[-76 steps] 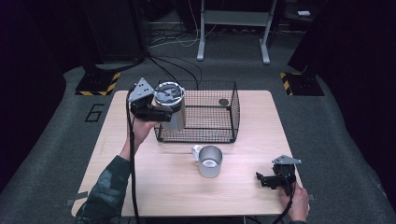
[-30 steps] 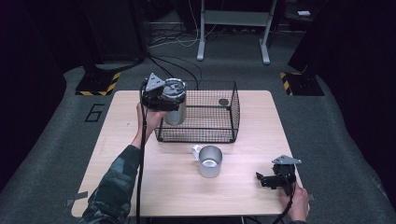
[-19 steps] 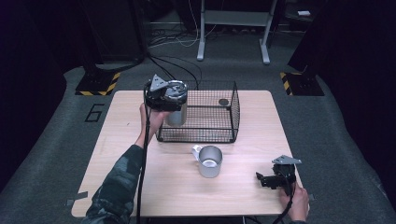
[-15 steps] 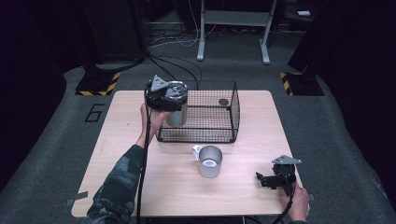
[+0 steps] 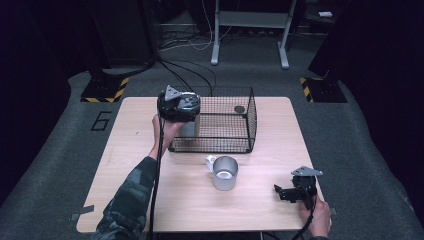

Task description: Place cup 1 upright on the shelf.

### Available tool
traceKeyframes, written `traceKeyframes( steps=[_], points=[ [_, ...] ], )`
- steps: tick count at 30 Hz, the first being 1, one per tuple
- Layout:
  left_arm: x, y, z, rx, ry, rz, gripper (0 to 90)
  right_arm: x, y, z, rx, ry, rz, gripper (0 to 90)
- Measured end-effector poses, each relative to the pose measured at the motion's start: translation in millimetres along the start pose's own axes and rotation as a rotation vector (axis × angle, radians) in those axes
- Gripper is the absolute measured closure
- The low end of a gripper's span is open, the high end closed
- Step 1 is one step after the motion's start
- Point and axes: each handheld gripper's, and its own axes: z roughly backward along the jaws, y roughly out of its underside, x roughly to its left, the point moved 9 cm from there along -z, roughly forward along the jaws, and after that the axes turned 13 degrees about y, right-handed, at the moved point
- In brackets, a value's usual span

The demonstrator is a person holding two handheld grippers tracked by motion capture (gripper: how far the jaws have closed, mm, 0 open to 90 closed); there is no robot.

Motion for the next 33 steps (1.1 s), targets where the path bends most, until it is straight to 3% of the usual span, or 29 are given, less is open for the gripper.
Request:
traceKeyframes(
  steps=[15,18,23,33],
  points=[
    [8.5,12.6,-7.9,0.037,-0.019,0.024,4.1,0.0,-0.1,-0.1,-0.002,0.001,0.0,0.0],
    [8.1,13.0,-8.1,0.022,-0.018,0.015,4.1,0.0,-0.1,-0.1,-0.001,0.001,0.0,0.0],
    [8.4,19.5,-11.5,0.053,-0.027,0.0,4.1,0.0,0.1,0.1,0.001,0.001,0.0,0.0],
    [7.5,24.7,-14.8,0.066,-0.034,-0.004,4.1,-0.1,-0.1,0.0,-0.001,0.002,-0.001,0.0]
  ],
)
